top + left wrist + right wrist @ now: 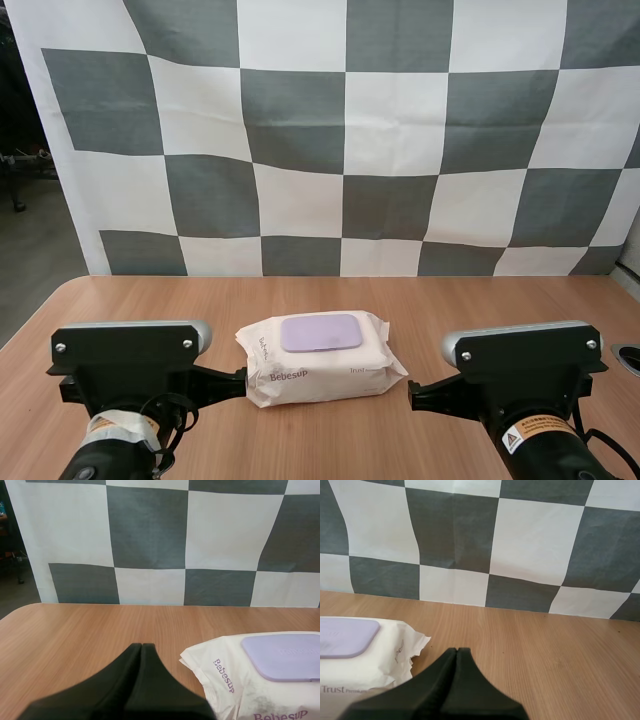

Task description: Open the wet wipes lid

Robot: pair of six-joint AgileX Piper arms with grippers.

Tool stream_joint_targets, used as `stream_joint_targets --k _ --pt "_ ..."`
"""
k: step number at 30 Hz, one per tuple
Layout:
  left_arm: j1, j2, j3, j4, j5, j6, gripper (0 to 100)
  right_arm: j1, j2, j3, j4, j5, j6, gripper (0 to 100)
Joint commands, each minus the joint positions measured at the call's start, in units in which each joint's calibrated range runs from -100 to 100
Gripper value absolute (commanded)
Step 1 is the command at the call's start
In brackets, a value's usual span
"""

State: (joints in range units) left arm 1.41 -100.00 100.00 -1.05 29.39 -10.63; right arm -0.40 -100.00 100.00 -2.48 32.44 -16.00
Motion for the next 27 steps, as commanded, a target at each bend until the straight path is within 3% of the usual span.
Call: stream_joint_targets --k 1,10,14,16,17,20,24,27 --pt "-0.02 0.0 0.0 0.02 -0.01 -0.01 0 -0.05 0.0 0.0 0.07 -0.01 0.05 0" --pt "-0.02 0.0 0.0 0.02 -0.01 -0.01 0 -0.05 0.0 0.0 0.0 -0.34 0.05 0" --pt "-0.02 0.0 0.0 0.02 -0.19 -0.01 0 -0.05 0.0 0.0 -7.69 -4.53 0.05 0" --pt "-0.02 0.0 0.0 0.37 -6.92 0.64 0 -0.05 0.0 0.0 -20.3 -15.97 0.05 0" --pt "-0.02 0.0 0.0 2.98 -16.54 2.1 0 -0.05 0.0 0.0 -25.74 -22.08 0.05 0" --pt "-0.02 0.0 0.0 8.2 -36.15 6.34 0 -0.05 0.0 0.0 -35.78 -36.59 0.05 0" --pt "-0.02 0.0 0.0 11.61 -55.92 12.77 0 -0.05 0.0 -3.52 -36.42 -43.31 0.05 0" --pt "-0.02 0.0 0.0 11.61 -62.54 13.07 0 -0.05 0.0 -7.53 -36.42 -43.31 0.05 0"
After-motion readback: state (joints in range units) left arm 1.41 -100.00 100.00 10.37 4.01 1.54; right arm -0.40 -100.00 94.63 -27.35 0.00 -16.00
